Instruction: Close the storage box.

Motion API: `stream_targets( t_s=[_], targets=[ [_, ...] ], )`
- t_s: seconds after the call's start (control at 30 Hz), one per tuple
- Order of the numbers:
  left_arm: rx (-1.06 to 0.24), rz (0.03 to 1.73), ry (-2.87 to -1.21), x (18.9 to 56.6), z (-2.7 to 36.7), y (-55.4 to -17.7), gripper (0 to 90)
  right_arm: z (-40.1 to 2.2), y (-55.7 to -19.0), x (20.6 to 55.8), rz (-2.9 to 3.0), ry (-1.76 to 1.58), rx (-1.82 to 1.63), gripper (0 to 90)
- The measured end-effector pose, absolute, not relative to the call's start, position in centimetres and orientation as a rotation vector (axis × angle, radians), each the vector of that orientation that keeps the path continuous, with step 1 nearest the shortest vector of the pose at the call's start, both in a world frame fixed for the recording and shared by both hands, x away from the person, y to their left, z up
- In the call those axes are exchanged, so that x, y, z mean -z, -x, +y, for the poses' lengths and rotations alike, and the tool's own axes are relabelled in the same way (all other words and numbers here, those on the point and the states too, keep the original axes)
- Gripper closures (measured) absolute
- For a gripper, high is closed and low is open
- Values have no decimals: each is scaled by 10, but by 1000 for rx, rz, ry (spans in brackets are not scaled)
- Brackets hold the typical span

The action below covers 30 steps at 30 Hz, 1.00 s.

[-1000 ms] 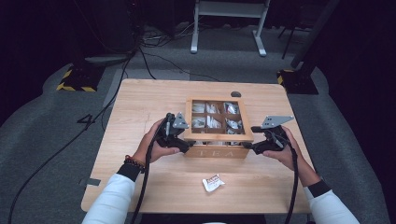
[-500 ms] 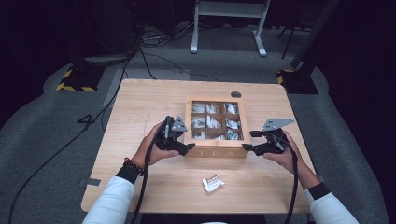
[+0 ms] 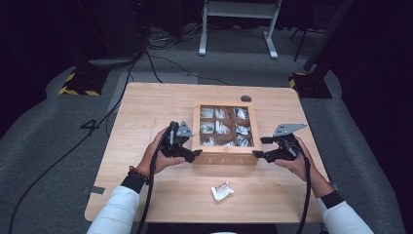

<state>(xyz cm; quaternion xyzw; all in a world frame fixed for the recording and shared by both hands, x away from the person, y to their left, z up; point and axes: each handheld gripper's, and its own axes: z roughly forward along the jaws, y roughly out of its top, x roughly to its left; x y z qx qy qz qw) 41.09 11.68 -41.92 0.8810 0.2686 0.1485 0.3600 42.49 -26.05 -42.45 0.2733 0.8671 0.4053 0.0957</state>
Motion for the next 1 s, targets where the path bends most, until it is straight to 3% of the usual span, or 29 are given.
stream_targets(
  t_s=[0.23, 1.0],
  targets=[
    [-484, 677, -2270, 414, 122, -398, 188, -262, -419, 415, 2518, -757, -1198, 312],
    [-627, 727, -2299, 415, 161, -359, 171, -278, -391, 396, 2438, -655, -1054, 264]
  ],
)
